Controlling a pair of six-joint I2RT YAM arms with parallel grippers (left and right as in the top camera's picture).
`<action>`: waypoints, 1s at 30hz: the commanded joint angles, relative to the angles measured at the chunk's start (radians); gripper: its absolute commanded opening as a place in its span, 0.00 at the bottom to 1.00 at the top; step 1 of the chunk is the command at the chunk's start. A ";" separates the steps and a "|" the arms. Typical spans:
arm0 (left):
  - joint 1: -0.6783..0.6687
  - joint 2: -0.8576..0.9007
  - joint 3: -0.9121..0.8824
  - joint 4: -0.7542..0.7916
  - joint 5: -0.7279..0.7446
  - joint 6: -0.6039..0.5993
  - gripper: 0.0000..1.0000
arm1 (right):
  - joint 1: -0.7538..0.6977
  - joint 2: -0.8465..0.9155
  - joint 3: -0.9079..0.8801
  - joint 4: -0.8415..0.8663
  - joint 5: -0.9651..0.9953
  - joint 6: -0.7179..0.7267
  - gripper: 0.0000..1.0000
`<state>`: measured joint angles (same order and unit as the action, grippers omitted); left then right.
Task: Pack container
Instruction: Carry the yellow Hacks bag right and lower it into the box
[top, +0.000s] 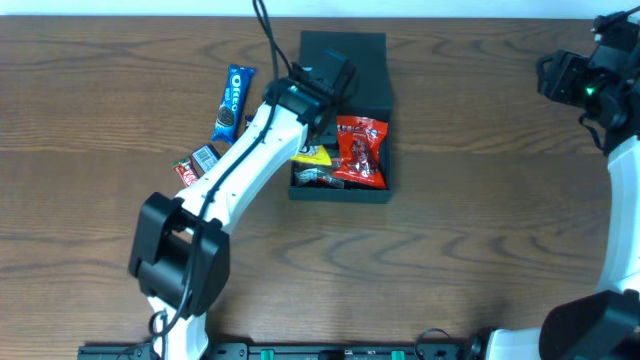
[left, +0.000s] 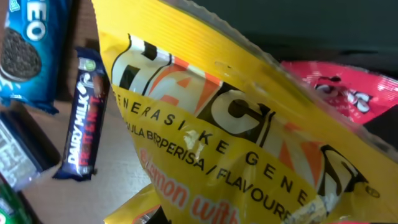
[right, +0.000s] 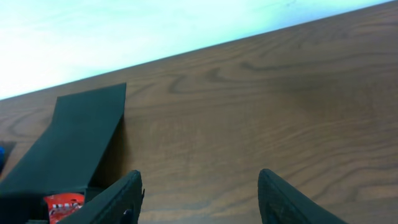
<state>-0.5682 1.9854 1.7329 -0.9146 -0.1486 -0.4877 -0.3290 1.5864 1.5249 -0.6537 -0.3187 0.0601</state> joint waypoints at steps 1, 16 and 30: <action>-0.015 0.026 0.051 -0.036 0.005 -0.072 0.06 | -0.006 -0.012 0.014 -0.010 -0.003 0.011 0.59; -0.022 0.111 0.051 -0.107 0.063 -0.126 0.06 | -0.006 -0.012 0.014 -0.036 -0.003 0.013 0.59; -0.022 0.137 0.051 -0.097 0.143 -0.130 0.06 | -0.006 -0.011 0.014 -0.037 -0.003 0.013 0.60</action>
<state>-0.5930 2.0888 1.7699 -1.0145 -0.0376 -0.6064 -0.3290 1.5864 1.5249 -0.6884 -0.3183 0.0608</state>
